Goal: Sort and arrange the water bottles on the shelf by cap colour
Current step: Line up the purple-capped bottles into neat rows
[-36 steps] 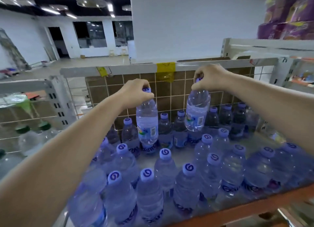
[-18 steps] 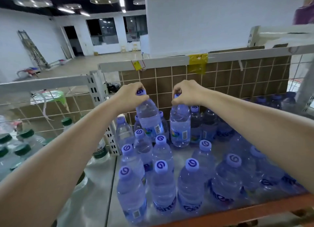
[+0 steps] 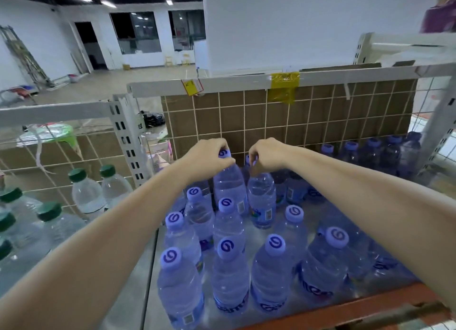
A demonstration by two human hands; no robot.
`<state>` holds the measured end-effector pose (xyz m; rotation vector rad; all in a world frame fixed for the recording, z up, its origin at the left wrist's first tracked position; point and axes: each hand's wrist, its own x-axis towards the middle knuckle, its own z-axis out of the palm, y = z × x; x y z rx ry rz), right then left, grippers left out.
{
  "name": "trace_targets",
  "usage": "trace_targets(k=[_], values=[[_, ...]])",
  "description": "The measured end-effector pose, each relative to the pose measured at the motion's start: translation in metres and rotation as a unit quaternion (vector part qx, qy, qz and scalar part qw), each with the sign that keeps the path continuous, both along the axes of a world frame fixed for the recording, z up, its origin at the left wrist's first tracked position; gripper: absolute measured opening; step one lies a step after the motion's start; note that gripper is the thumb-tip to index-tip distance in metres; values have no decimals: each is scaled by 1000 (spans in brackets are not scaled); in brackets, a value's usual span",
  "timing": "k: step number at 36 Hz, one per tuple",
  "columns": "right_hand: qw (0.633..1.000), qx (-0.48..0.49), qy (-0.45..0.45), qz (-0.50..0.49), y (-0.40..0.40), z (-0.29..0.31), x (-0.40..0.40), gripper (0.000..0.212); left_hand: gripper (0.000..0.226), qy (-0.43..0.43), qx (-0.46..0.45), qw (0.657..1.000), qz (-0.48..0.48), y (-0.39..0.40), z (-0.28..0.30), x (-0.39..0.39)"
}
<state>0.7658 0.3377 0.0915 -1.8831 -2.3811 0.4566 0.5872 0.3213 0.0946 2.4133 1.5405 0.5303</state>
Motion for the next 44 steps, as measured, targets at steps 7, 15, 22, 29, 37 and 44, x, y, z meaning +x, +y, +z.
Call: trace_targets(k=[7, 15, 22, 29, 37, 44], values=[[999, -33, 19, -2, 5, -11, 9, 17, 13, 36, -57, 998, 9, 12, -38, 17], [999, -48, 20, 12, 15, -29, 12, 20, 21, 37, -90, 995, 18, 15, -62, 19], [994, -87, -50, 52, 21, -16, 13, 23, 33, 50, -124, 991, 2, 14, -53, 15], [992, 19, 52, 115, 13, 7, -23, 18, 38, 23, -89, 995, 44, 7, -15, -35], [978, -40, 38, 203, 1, -11, -75, 42, 58, 83, -210, 971, 77, -24, -13, -83], [971, -59, 14, 233, -5, -29, -104, 52, 51, 219, -330, 915, 70, -54, -10, -80]])
